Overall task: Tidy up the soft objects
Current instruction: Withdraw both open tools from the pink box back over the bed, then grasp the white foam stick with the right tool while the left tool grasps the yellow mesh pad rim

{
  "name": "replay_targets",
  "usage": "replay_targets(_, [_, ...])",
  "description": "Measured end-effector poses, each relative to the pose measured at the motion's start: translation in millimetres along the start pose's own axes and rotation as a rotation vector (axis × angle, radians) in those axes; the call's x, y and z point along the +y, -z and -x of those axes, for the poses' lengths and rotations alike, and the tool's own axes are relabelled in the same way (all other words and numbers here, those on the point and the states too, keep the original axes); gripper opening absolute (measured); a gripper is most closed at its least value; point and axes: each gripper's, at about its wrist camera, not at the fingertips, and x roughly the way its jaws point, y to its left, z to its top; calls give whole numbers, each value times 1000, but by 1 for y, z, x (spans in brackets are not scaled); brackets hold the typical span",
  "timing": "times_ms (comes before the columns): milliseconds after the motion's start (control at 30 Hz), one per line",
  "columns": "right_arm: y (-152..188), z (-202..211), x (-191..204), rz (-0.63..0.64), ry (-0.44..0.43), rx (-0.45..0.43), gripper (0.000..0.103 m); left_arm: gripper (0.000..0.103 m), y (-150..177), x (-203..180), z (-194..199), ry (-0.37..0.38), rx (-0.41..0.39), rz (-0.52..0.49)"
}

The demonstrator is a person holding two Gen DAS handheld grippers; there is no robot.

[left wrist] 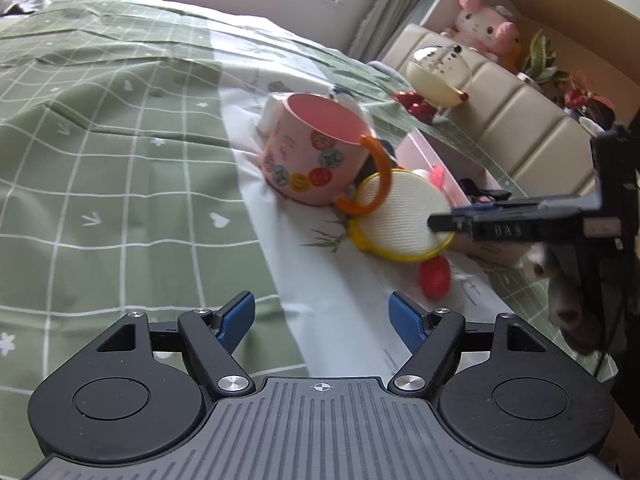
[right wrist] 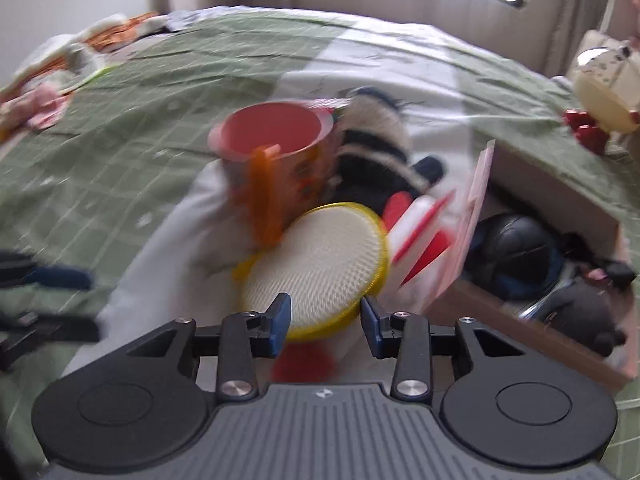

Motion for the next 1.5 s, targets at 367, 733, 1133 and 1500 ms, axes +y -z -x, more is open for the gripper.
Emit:
replay_targets(367, [46, 55, -12, -94, 113, -175, 69, 79, -6, -49, -26, 45, 20, -143])
replay_targets(733, [55, 39, -52, -336, 136, -216, 67, 60, -4, -99, -67, 1, 32, -267])
replay_targets(1133, [-3, 0, -33, -352, 79, -207, 30, 60, -6, -79, -42, -72, 26, -240])
replay_targets(1500, [25, 40, 5, -225, -150, -134, 28, 60, 0, -53, -22, -77, 34, -237])
